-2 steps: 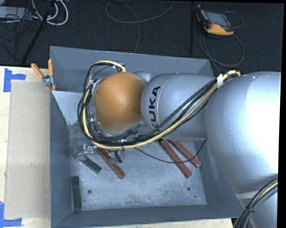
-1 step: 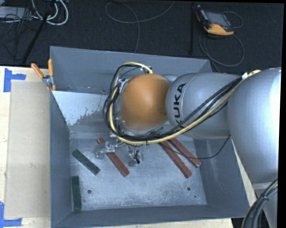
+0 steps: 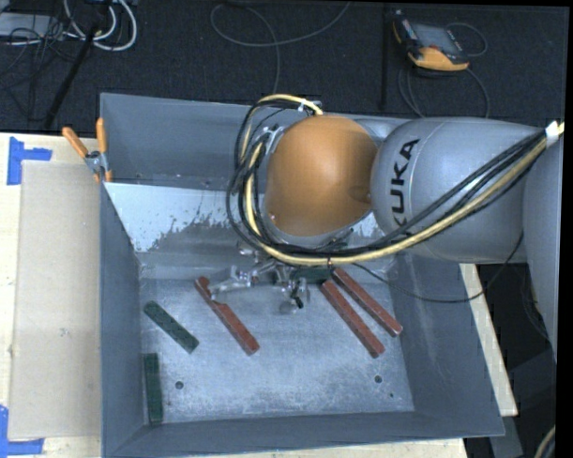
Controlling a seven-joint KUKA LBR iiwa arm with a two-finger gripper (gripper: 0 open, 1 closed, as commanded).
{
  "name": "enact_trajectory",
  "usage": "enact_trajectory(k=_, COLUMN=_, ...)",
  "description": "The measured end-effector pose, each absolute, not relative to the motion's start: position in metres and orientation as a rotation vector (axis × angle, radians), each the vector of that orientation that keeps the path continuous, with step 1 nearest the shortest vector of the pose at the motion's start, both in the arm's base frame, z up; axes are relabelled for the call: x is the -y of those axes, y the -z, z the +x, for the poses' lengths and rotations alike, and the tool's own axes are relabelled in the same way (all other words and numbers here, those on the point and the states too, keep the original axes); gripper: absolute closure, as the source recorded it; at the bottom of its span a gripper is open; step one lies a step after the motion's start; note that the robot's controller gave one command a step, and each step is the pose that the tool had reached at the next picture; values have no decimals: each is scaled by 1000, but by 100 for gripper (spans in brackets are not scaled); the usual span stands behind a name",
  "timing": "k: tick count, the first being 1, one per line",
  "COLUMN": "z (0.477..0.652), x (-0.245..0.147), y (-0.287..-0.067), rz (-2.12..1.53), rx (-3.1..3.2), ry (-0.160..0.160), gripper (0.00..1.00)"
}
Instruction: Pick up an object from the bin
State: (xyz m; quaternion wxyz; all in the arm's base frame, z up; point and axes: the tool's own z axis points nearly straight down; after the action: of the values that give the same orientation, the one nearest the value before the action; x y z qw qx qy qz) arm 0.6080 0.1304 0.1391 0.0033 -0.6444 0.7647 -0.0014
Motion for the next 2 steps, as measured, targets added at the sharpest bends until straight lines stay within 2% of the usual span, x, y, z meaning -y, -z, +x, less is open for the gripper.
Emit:
enact_trajectory(k=1, z=597, x=-161, y=-118, rz=-1899, rx=-2504, ry=-6, gripper=0)
enact_trajectory(k=2, z=614, x=-166, y=-68, rz=-2252, rx=-2192, ry=-5, gripper=0)
